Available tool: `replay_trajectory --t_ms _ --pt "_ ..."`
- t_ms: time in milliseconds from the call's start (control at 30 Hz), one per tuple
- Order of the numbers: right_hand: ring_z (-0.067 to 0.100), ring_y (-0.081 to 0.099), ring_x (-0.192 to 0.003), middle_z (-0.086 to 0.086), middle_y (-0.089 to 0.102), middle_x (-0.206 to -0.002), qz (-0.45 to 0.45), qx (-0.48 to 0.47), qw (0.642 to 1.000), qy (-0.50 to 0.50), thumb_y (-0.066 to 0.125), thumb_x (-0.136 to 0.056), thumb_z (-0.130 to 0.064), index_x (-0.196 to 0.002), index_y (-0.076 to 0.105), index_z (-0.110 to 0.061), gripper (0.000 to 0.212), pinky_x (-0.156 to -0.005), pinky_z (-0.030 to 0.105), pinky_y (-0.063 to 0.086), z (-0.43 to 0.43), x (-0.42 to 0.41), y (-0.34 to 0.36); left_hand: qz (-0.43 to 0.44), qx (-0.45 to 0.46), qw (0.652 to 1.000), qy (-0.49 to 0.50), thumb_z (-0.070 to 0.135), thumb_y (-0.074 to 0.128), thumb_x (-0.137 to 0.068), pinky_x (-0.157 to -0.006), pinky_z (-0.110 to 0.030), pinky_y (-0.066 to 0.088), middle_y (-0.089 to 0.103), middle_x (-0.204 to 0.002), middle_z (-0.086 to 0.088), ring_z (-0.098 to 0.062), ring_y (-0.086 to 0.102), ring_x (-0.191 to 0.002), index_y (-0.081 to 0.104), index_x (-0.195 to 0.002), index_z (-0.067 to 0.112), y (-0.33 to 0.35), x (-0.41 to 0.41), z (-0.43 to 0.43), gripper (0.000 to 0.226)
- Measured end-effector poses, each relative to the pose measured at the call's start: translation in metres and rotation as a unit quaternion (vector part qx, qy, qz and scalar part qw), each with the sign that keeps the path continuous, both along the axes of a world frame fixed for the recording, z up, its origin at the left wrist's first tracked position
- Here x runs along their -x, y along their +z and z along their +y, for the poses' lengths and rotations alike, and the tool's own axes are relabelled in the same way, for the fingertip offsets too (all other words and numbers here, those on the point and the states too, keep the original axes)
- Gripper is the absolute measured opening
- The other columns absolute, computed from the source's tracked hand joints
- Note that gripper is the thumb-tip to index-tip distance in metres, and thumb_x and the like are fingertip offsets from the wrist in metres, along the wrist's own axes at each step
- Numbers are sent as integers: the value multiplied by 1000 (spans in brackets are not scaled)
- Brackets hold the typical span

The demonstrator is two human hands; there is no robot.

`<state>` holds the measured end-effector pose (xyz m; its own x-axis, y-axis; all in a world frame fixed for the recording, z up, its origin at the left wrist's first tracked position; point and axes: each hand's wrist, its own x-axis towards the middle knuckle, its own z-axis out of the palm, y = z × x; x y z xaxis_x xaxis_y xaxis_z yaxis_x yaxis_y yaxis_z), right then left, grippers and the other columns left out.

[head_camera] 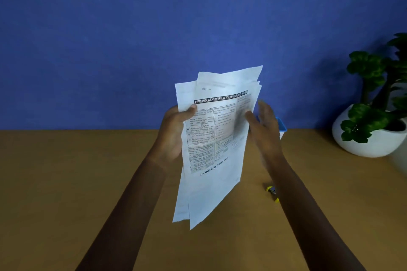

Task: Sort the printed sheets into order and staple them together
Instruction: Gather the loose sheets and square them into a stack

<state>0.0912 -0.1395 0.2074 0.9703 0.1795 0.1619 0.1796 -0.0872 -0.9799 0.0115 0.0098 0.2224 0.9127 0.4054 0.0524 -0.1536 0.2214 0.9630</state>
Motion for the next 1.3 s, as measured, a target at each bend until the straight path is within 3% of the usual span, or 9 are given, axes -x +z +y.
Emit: replay_trajectory --t_ms 67,133,367,500,900,1000,1133,1233,1300 --pt "20 55 -100 3 61 -104 43 -30 999 9 51 -92 -11 -105 54 -14 14 -90 39 44 -7 -10 -2 -7 -3 1000 -13 9 44 -92 -81 -32 52 66 -102 -6 -19 65 -90 59 -114 4 1 1 0 27" --pt "14 57 -84 -3 59 -91 84 -25 996 13 53 -93 -18 -118 51 -10 26 -77 31 44 -13 -16 -4 -9 0 1000 -22 9 45 -92 -79 -30 52 67 -99 -4 -17 66 -88 60 -111 5 1 2 0 25" --pt "3 58 -71 1 63 -88 94 0 995 28 60 -89 -16 -115 57 -7 28 -56 16 51 -28 -15 -10 -8 17 1000 -4 9 43 -92 -78 -33 50 64 -99 -7 -20 63 -88 57 -114 4 3 7 0 27" --pt "15 61 -76 6 65 -92 104 4 994 34 62 -86 -8 -108 61 2 24 -76 29 55 -29 -12 -11 -5 7 1000 22 10 44 -92 -82 -35 49 64 -104 -11 -24 61 -93 55 -119 -2 7 8 -4 31" --pt "27 62 -84 12 65 -96 88 -37 995 -17 59 -88 -9 -95 61 -8 7 -70 30 53 -30 -10 -11 1 -45 993 109 3 64 -81 -69 -17 56 68 -106 -10 -11 68 -80 64 -106 3 -1 2 -9 25" --pt "23 58 -89 11 63 -99 -11 51 997 -58 58 -88 -6 -99 59 -7 11 -66 17 47 -28 -11 -14 3 -44 990 136 4 65 -81 -60 -11 55 69 -95 -5 -6 66 -72 65 -103 4 -6 -2 -12 22" --pt "19 43 -118 9 51 -126 -157 158 973 -54 59 -87 -11 -128 46 -9 43 -98 27 41 -16 1 -12 12 -37 987 156 5 64 -81 -64 -24 54 68 -81 -2 -13 65 -71 67 -91 7 -9 -8 -23 11" --pt "-1 34 -113 -6 43 -122 -192 127 973 22 61 -87 -20 -135 38 -14 54 -94 -4 26 3 24 -7 -1 -25 985 172 4 61 -83 -74 -33 52 69 -82 -8 -22 65 -77 67 -83 10 -8 -15 -37 9" --pt "-4 33 -115 -7 43 -125 -187 117 973 71 57 -90 -23 -138 35 -14 54 -93 -8 20 15 35 -4 -15 -26 985 167 13 55 -89 -78 -36 52 70 -87 -12 -24 67 -82 67 -86 8 -6 -19 -47 13"
